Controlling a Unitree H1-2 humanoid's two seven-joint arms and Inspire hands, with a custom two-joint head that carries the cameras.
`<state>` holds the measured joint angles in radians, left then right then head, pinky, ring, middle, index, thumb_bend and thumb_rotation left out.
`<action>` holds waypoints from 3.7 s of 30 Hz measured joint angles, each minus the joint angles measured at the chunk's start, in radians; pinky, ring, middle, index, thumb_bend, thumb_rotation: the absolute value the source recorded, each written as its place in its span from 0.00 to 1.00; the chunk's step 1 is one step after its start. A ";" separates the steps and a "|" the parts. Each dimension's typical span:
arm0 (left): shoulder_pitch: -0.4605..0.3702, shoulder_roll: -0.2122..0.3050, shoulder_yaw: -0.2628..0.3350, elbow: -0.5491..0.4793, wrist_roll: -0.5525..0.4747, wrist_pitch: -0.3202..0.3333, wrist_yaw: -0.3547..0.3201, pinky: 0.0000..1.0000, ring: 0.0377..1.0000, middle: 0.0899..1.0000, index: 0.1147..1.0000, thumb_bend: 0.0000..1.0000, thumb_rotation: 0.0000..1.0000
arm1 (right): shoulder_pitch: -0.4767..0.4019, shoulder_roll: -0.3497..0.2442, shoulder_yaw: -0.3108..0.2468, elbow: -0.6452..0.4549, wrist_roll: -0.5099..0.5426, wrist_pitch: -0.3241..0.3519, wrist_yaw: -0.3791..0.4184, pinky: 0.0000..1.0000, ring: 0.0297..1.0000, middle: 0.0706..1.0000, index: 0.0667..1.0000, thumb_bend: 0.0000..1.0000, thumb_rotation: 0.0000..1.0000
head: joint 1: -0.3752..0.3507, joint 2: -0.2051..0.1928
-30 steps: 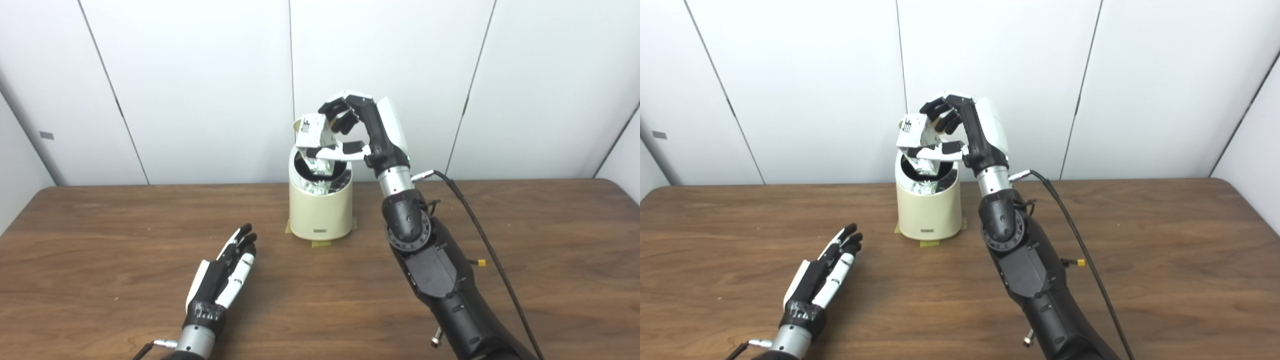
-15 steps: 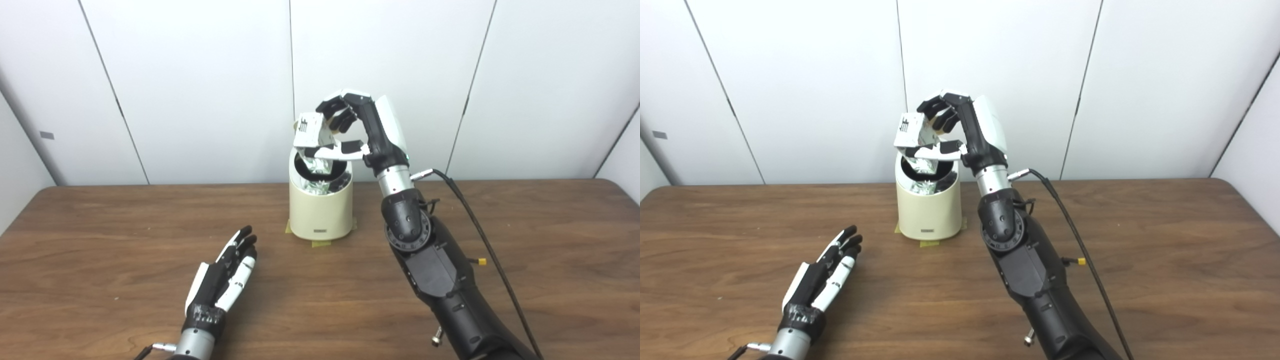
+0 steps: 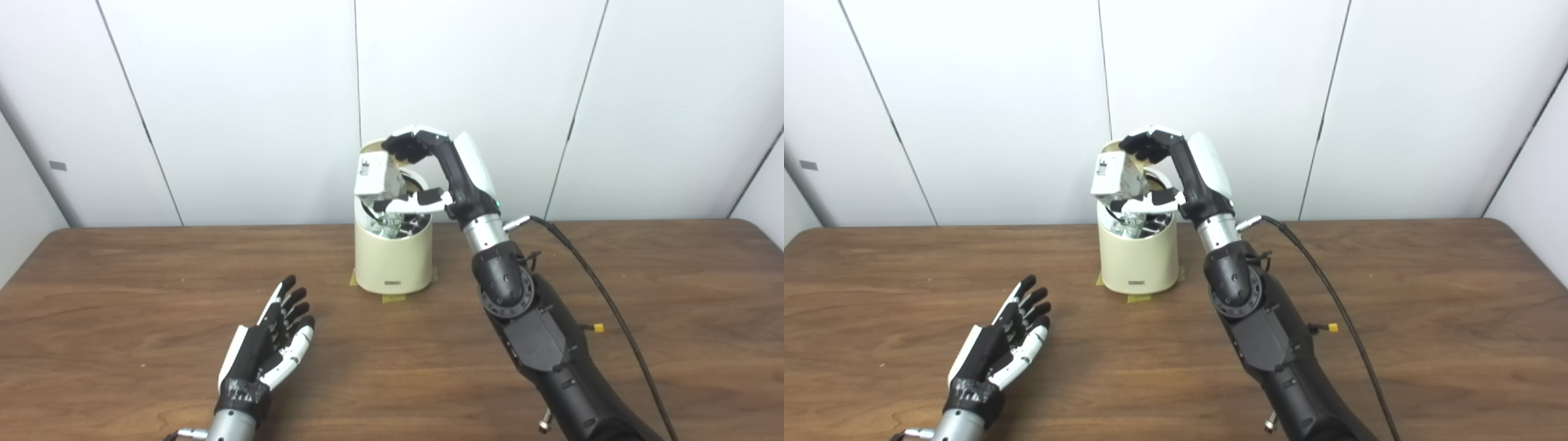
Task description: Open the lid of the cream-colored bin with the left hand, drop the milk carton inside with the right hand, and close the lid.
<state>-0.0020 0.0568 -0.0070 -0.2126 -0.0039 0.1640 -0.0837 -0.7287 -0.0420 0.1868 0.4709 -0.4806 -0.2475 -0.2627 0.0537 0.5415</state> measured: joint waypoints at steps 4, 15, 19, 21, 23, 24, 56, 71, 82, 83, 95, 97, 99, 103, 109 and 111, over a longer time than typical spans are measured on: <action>0.000 0.003 -0.006 -0.004 0.001 0.000 -0.003 0.91 0.94 0.97 1.00 0.24 0.32 | 0.016 0.008 0.001 0.000 -0.017 0.001 -0.015 0.65 0.73 0.75 0.59 0.92 0.14 | -0.005 0.005; 0.000 0.010 -0.018 -0.004 0.013 0.013 -0.005 0.92 0.95 0.97 1.00 0.23 0.32 | 0.016 0.006 0.000 0.001 -0.030 0.000 -0.022 0.66 0.71 0.71 0.59 0.92 0.13 | -0.011 0.006; -0.001 0.013 -0.018 -0.004 0.013 0.013 -0.005 0.92 0.95 0.97 1.00 0.22 0.29 | 0.016 0.005 0.000 0.001 -0.030 0.000 -0.021 0.66 0.71 0.71 0.59 0.92 0.14 | -0.011 0.005; -0.002 0.013 -0.018 -0.004 0.013 0.013 -0.005 0.93 0.95 0.96 1.00 0.22 0.30 | 0.016 0.005 0.000 0.001 -0.030 0.000 -0.021 0.66 0.71 0.70 0.59 0.92 0.14 | -0.011 0.003; -0.003 0.013 -0.019 -0.004 0.013 0.013 -0.005 0.93 0.95 0.96 1.00 0.21 0.28 | 0.016 0.005 0.000 0.001 -0.032 -0.002 -0.022 0.65 0.70 0.70 0.58 0.92 0.13 | -0.014 0.003; -0.003 0.012 -0.019 -0.004 0.013 0.013 -0.005 0.93 0.94 0.96 1.00 0.21 0.28 | 0.016 0.004 0.000 0.001 -0.033 -0.004 -0.024 0.64 0.70 0.69 0.58 0.92 0.13 | -0.014 0.003; -0.467 0.066 0.108 0.215 -0.171 0.206 -0.017 0.92 0.92 0.90 0.86 0.33 0.59 | 0.600 0.005 -0.225 -0.602 0.471 0.370 0.185 0.66 0.74 0.77 0.76 0.46 0.64 | -0.028 -0.018; -0.715 0.096 0.017 0.392 -0.125 0.199 -0.082 0.91 0.90 0.90 0.86 0.43 0.74 | 0.750 0.077 -0.208 -0.564 0.465 0.174 0.174 0.69 0.74 0.74 0.75 0.40 0.95 | -0.012 -0.031; -0.782 0.158 -0.091 0.560 0.014 0.034 -0.126 0.89 0.90 0.88 0.86 0.41 0.96 | 0.765 0.088 -0.218 -0.558 0.491 0.120 0.182 0.70 0.73 0.75 0.79 0.47 0.98 | -0.012 -0.037; -0.793 0.166 -0.103 0.571 0.029 0.016 -0.131 0.88 0.90 0.88 0.87 0.40 0.98 | 0.764 0.089 -0.217 -0.557 0.489 0.119 0.182 0.70 0.73 0.75 0.79 0.47 0.99 | -0.012 -0.037; -0.807 0.191 -0.192 0.504 0.238 -0.024 -0.129 0.96 0.90 0.80 0.83 0.37 0.90 | 0.753 0.102 -0.215 -0.541 0.455 0.095 0.177 0.69 0.73 0.73 0.81 0.43 0.99 | -0.020 -0.032; -0.804 0.195 -0.196 0.488 0.247 -0.024 -0.135 0.94 0.88 0.80 0.81 0.36 0.89 | 0.751 0.103 -0.215 -0.536 0.452 0.088 0.176 0.68 0.73 0.73 0.81 0.43 0.99 | -0.021 -0.032; -0.798 0.209 -0.208 0.469 0.264 -0.024 -0.152 0.91 0.87 0.80 0.80 0.36 0.89 | 0.749 0.104 -0.216 -0.532 0.452 0.085 0.173 0.68 0.73 0.72 0.80 0.43 0.98 | -0.023 -0.031; -0.782 0.276 -0.285 0.421 0.421 -0.078 -0.148 0.79 0.81 0.77 0.77 0.39 0.90 | 0.745 0.109 -0.219 -0.527 0.452 0.085 0.164 0.69 0.74 0.72 0.80 0.42 0.97 | -0.025 -0.029; -0.764 0.330 -0.329 0.375 0.598 -0.123 -0.144 0.75 0.81 0.77 0.73 0.46 0.88 | 0.738 0.113 -0.221 -0.517 0.451 0.085 0.152 0.71 0.75 0.71 0.80 0.41 0.98 | -0.029 -0.026; -0.756 0.341 -0.344 0.353 0.646 -0.141 -0.144 0.81 0.82 0.77 0.73 0.48 0.89 | 0.735 0.114 -0.221 -0.514 0.452 0.085 0.151 0.71 0.74 0.71 0.80 0.41 0.98 | -0.031 -0.026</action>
<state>-0.7581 0.3977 -0.3510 0.1409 0.6423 0.0226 -0.2279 0.0064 0.0724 -0.0347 -0.0430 -0.0286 -0.1622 -0.1117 0.0230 0.5154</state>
